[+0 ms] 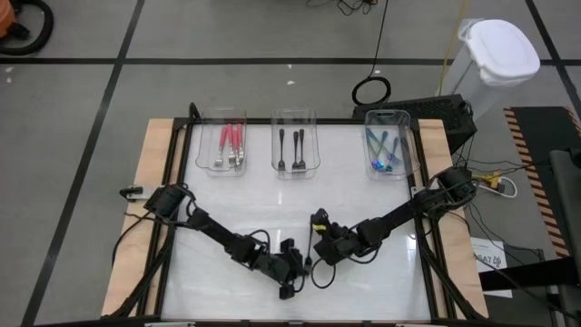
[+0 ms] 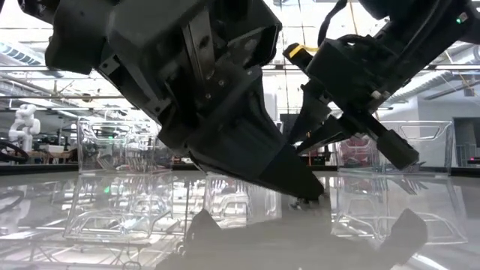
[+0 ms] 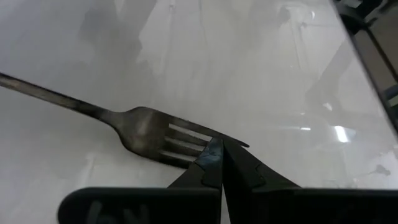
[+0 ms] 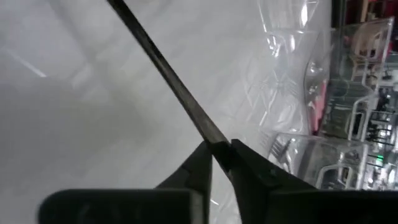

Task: Sort silverware by color (type)
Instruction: Put the black fork into the middle transparent bin

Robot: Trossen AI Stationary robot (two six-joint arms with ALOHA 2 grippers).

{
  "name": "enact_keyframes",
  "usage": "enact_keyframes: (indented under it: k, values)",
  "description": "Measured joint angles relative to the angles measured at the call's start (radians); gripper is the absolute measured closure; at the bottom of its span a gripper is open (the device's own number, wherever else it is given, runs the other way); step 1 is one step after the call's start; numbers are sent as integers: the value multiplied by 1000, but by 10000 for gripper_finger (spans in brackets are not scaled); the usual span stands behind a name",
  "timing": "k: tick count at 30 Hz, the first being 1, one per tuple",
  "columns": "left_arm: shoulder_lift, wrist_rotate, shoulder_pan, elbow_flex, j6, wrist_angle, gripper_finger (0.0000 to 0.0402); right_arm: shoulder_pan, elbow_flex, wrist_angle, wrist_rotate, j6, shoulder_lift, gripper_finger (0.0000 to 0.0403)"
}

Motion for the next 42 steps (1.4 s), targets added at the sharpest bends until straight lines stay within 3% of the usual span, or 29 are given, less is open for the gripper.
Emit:
enact_keyframes:
  k: [3,13,17,26,33,37,42]
  values:
    - [0,0,-1,-1,0,22,400,0,-1,-10,-11,1,0,387]
    - [-59,-18,-8,-2,0,13,379,-4,-1,-24,-35,44,1,388]
    - [-132,-133,-37,-6,5,-41,331,-5,-1,-18,-34,54,1,394]
    - [-281,-500,-149,-4,21,-224,222,-6,3,-14,-32,69,-27,401]
    - [-438,-690,-181,0,160,-314,207,-21,73,-82,-2,34,-106,401]
    - [-528,-821,-194,0,168,-370,207,-53,84,-61,100,-110,-168,401]
    - [-616,-927,-213,0,187,-427,207,-142,84,-9,108,-275,-240,401]
